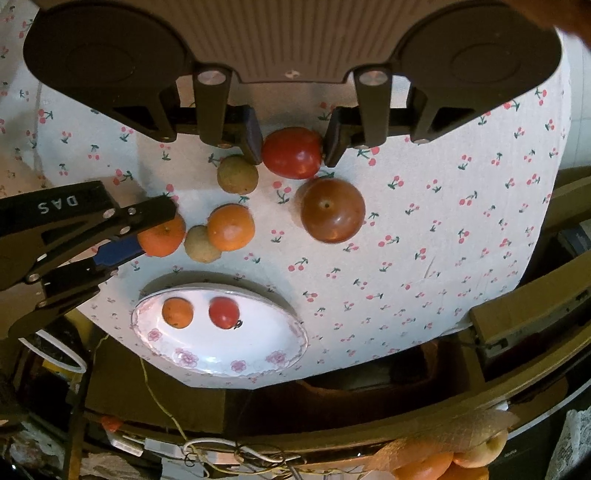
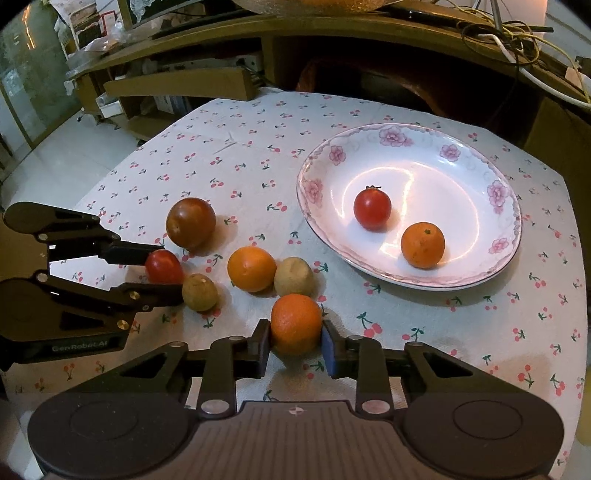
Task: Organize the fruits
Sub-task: 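Grasp a second red tomato with the left tool while the right grasps the large orange, then carry the tomato and orange into the plate and open both tools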
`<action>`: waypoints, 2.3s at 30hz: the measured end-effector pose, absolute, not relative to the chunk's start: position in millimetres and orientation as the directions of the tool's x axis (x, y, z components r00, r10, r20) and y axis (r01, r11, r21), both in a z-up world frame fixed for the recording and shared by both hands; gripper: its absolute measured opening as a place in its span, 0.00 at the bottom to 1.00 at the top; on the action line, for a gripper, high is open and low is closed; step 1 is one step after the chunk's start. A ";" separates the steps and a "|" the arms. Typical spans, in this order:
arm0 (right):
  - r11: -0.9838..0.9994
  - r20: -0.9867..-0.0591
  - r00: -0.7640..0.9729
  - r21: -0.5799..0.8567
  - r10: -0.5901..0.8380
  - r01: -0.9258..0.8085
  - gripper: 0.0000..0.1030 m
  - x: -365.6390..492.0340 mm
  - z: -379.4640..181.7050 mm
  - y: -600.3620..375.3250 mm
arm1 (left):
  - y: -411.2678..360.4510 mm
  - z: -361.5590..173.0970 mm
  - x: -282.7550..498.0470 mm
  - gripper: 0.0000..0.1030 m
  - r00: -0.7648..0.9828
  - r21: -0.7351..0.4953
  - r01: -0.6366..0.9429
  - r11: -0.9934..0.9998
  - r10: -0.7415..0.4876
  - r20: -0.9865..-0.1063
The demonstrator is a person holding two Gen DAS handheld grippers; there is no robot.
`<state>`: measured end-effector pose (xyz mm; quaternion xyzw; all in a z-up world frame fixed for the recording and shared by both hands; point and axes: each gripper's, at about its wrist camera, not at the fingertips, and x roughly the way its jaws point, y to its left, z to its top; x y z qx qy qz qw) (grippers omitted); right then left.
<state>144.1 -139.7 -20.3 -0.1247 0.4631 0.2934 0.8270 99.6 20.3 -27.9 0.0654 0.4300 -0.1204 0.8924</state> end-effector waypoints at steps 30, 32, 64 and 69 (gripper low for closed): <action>0.831 -0.783 0.510 0.016 0.357 -0.556 0.27 138.9 6.0 -149.2 | 3.2 1.2 103.9 0.39 0.667 -0.010 0.293 0.956 -0.212 -0.715; 0.835 -0.777 0.517 0.019 0.358 -0.550 0.27 140.0 8.9 -151.1 | 2.2 3.7 106.5 0.39 0.673 -0.013 0.290 0.957 -0.214 -0.708; 0.932 -0.741 0.623 0.009 0.249 -0.362 0.27 218.7 6.3 -181.9 | -34.8 -0.8 202.4 0.39 0.699 0.015 0.301 0.953 -0.210 -0.684; 0.936 -0.751 0.608 0.038 0.258 -0.350 0.28 231.6 2.3 -181.8 | -34.9 -2.9 213.4 0.39 0.695 0.004 0.291 0.957 -0.208 -0.688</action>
